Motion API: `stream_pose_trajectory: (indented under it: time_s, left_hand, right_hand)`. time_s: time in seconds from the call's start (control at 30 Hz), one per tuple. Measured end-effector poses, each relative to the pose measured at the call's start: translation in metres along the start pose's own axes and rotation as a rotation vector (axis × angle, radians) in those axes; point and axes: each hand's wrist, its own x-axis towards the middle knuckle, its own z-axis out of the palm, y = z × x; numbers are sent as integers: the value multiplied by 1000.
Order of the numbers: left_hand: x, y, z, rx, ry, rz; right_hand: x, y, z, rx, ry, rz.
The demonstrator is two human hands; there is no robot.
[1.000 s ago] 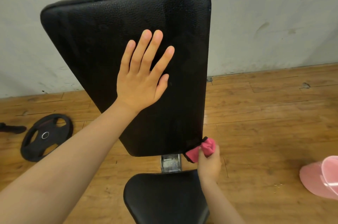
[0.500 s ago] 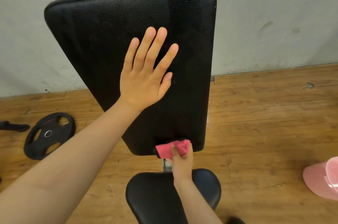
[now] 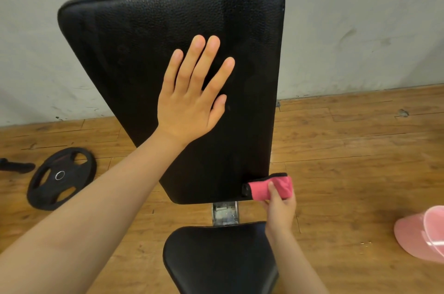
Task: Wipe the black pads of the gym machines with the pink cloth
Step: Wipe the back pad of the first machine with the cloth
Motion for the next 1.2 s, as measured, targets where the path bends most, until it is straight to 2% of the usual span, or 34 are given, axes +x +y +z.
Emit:
stream_pose_trajectory:
  time_s: [0.23,0.37,0.57,0.8,1.07,1.2]
  left_hand:
    - [0,0,-1,0,-13,-2]
    - [0,0,-2,-1,-10,-8]
    - [1,0,0,-4,10,3]
    - [0,0,0,-10,5,-6]
    - [0,1,0,-15,6,-14]
    - [-1,0,0,-7,7,-13]
  right_hand:
    - [-10,12,10,5,-28,-20]
    - [-10,21,-1,-125,-93,-27]
    - [-4,30,-18,-74,61,50]
    - [8,40,-14,-222,46,108]
    - [-2,52,2,-278,154,149]
    - [-18,59,15,-288,87,176]
